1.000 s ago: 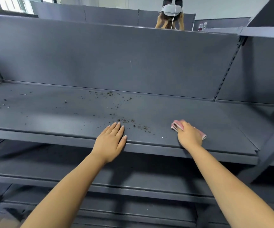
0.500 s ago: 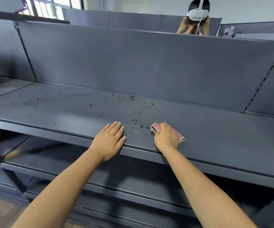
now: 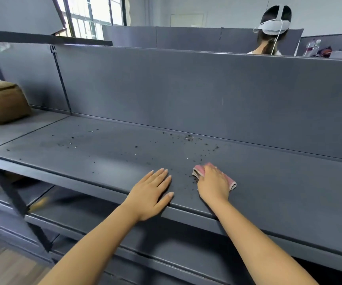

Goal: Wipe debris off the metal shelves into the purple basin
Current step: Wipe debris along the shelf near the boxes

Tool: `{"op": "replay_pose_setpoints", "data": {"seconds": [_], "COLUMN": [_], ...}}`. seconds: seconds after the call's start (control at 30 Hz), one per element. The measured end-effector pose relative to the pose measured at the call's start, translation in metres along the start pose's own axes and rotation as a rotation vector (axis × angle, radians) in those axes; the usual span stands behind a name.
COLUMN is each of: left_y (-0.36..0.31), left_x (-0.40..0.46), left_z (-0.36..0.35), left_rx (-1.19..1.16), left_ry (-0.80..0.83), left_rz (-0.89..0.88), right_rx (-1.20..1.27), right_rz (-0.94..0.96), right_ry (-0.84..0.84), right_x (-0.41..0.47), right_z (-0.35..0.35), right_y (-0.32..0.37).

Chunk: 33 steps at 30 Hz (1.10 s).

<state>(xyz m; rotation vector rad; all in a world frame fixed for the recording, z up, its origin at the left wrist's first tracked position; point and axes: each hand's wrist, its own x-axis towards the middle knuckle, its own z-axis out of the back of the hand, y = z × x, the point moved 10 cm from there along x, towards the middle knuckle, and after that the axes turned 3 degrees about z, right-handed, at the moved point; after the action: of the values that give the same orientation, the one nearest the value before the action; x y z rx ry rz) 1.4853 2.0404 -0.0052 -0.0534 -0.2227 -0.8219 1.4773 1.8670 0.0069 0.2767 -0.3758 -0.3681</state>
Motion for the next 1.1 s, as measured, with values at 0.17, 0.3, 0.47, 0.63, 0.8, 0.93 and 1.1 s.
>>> {"op": "replay_pose_setpoints", "data": {"seconds": [0.17,0.3,0.47,0.63,0.8,0.93,1.1], "left_y": [0.011,0.014,0.011,0.012,0.012,0.011,0.012], "left_x": [0.000,0.002,0.003,0.002,0.002,0.001,0.003], "left_z": [-0.004,-0.005,-0.005,-0.003,-0.003,-0.004,-0.002], "left_rx": [-0.063,-0.062,-0.063,-0.081,-0.087,-0.089,-0.086], "left_ry": [0.067,0.073,0.074,0.049,0.047,0.065,0.072], "left_rz": [-0.001,0.005,-0.020,-0.023,-0.027,-0.025,-0.028], "right_rx": [-0.006,0.004,0.069,-0.004,-0.110,-0.078,-0.065], "right_rz": [-0.036,-0.048,-0.073,-0.289,-0.404,-0.368,-0.121], "right_ry": [-0.051,-0.034,0.077,0.017,-0.070,-0.121,-0.062], "right_x": [-0.001,-0.001,0.002,0.000,-0.007,-0.006,0.003], "right_z": [0.008,0.010,0.021,0.037,0.057,0.060,0.026], "right_y": [0.005,0.008,-0.015,-0.078,-0.111,-0.108,-0.030]}}
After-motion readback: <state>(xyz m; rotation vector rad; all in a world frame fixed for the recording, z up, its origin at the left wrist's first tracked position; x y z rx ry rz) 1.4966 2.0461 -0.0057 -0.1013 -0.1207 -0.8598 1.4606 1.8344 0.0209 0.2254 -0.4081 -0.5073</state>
